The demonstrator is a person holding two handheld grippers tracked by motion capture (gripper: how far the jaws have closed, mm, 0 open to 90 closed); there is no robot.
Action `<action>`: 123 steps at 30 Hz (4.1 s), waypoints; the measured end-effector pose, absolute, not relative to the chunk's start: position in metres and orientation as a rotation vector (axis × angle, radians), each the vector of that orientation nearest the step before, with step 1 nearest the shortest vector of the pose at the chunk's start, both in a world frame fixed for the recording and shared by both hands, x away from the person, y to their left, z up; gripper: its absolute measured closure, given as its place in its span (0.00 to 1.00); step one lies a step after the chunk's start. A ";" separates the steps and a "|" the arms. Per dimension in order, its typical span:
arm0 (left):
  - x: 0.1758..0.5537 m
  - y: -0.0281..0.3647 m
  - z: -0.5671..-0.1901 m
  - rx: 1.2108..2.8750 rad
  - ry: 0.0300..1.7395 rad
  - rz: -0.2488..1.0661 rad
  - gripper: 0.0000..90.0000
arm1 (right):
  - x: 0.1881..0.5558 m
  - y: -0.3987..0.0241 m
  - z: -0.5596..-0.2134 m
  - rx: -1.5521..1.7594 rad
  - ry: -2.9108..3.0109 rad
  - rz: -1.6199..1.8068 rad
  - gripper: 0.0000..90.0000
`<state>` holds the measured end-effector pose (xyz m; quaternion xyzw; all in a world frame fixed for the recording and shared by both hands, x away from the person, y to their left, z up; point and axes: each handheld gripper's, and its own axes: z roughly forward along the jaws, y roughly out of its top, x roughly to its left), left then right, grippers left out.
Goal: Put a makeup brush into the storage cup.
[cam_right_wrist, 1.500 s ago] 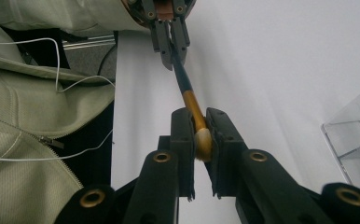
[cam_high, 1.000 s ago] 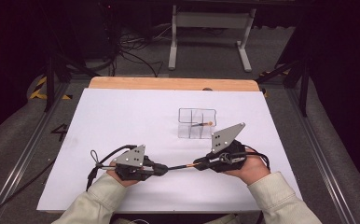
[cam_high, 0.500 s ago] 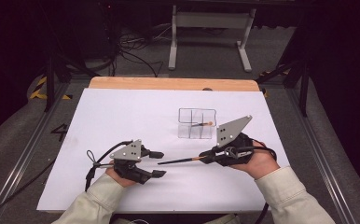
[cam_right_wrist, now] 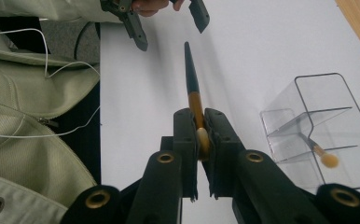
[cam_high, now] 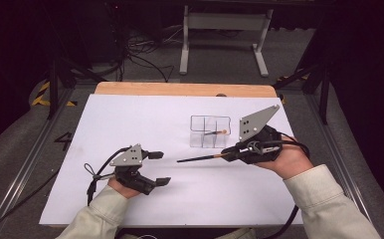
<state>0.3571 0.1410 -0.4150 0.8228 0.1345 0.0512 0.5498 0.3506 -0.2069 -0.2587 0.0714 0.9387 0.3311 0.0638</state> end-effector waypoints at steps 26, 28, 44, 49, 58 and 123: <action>0.358 0.154 -0.417 1.928 0.396 0.170 0.07 | 0.381 -0.229 -0.226 0.348 2.797 0.922 0.94; 0.359 0.155 -0.417 1.929 0.397 0.169 0.07 | 0.383 -0.231 -0.225 0.355 2.795 0.919 0.94; 0.360 0.161 -0.417 1.911 0.423 0.196 0.04 | 0.408 -0.248 -0.217 0.492 2.767 0.869 0.94; 0.360 0.162 -0.417 1.909 0.426 0.193 0.04 | 0.416 -0.251 -0.216 0.525 2.762 0.831 0.94; 0.361 0.160 -0.419 1.916 0.434 0.185 0.04 | 0.427 -0.253 -0.213 0.593 2.764 0.750 0.93; 0.345 0.186 -0.419 1.905 0.495 0.243 0.04 | 0.494 -0.184 -0.248 0.643 2.908 0.285 0.93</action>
